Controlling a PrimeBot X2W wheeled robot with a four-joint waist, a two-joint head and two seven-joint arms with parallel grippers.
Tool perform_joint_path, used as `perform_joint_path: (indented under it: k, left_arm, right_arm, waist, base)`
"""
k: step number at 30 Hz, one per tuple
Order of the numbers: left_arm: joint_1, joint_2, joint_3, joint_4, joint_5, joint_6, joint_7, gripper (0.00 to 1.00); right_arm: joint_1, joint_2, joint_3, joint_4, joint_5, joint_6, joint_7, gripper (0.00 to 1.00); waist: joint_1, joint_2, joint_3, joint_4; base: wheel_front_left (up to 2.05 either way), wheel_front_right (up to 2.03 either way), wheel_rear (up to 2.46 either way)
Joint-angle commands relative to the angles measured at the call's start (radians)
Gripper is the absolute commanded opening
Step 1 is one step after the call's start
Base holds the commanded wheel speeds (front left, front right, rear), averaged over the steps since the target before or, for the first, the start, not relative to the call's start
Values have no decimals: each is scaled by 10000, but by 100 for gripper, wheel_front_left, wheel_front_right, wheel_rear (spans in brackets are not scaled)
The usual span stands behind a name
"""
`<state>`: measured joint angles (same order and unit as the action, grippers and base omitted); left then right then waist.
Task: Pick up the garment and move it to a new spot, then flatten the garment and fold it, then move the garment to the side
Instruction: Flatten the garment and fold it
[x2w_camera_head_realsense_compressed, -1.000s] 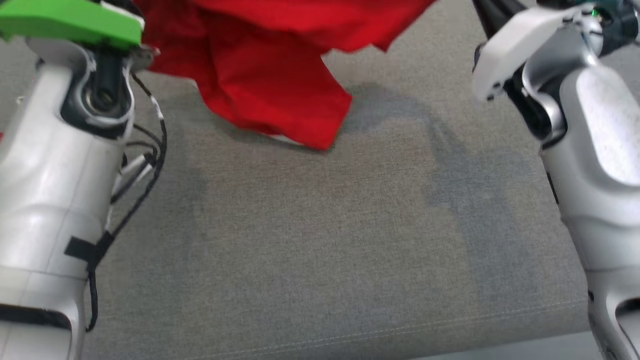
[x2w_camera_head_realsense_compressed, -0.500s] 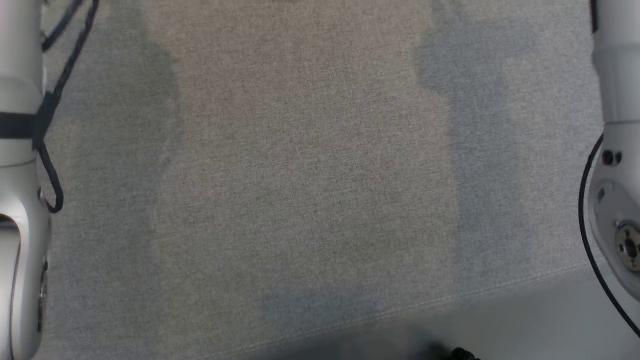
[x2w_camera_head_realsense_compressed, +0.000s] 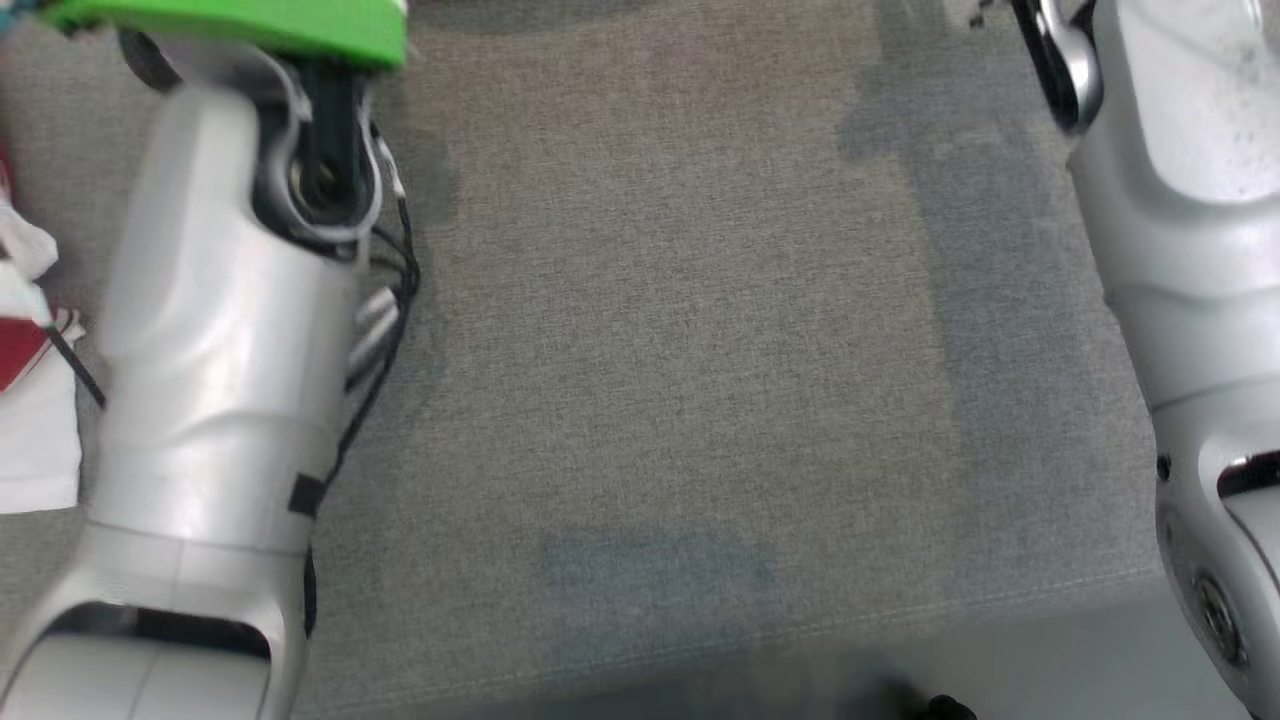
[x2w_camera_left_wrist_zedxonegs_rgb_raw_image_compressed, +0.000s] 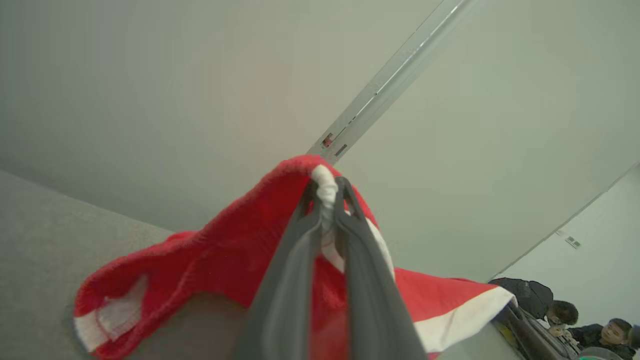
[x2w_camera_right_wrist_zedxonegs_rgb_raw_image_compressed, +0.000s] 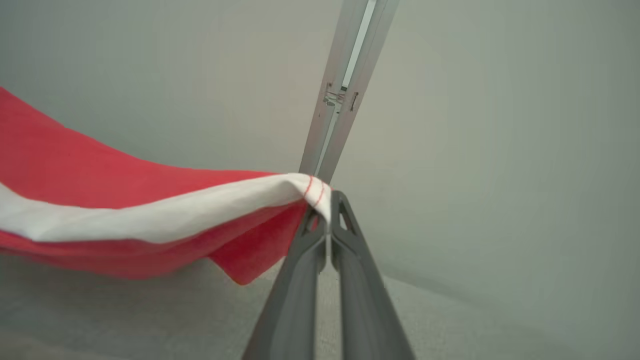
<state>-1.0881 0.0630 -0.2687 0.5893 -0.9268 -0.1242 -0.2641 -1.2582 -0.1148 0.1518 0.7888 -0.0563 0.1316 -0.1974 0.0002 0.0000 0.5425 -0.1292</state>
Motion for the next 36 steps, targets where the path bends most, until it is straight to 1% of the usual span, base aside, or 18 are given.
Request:
perform_joint_path:
  k: [1,4,6,10,13,14,15,18,24,29,36]
  left_arm:
    - [438,-13,-231,57,277,-47,-4,0]
    - [1460,7,-664,286,410,-45,29,0]
    - [2088,41,-828,379,490,93,108,0]
    - [3235,189,-1075,349,638,413,204,0]
    - [4028,325,-1142,195,645,593,225,0]
    - [4281,351,-1178,142,633,658,280,0]
    - [4281,351,-1178,142,633,658,280,0]
    - [5018,470,-1389,0,739,822,406,0]
    - [6339,693,-1836,-494,975,1191,689,0]
    - [7795,955,-2131,-1331,1116,1750,867,0]
    - [9457,1342,-2568,-2746,1257,2464,1415,0]
  right_arm:
    - [462,-245,183,-42,222,-17,199,0]
    - [1541,-755,604,-388,684,-17,886,0]
    - [2349,-1110,847,-822,1030,-17,1428,0]
    - [4059,-1877,1234,-2233,1734,-17,2659,0]
    - [5398,-2414,1283,-3479,2095,-20,3454,0]
    - [5847,-2520,1299,-3861,2204,-20,3735,0]
    - [5847,-2520,1299,-3861,2204,-20,3735,0]
    - [7075,-2836,1266,-4935,2452,-20,4561,0]
    - [9175,-3005,1050,-6754,3018,-20,5936,0]
    - [10991,-3145,675,-8231,3418,-20,7253,0]
    - [12853,-2917,-140,-9834,3796,-18,8438,0]
  waist:
    - [-2,0,-264,237]
    - [-2,0,-707,408]
    - [-2,0,-1035,473]
    - [-2,0,-1712,557]
    - [-2,0,-2226,603]
    - [-2,0,-2369,622]
    - [-2,0,-2369,622]
    - [-2,0,-2838,638]
    - [-2,0,-3623,650]
    - [-2,0,-4380,642]
    - [-2,0,-4956,705]
  base:
    - [0,0,0]
    - [0,0,0]
    - [0,0,0]
    - [0,0,0]
    - [0,0,0]
    - [0,0,0]
    - [0,0,0]
    - [0,0,0]
    - [0,0,0]
    - [0,0,0]
    - [0,0,0]
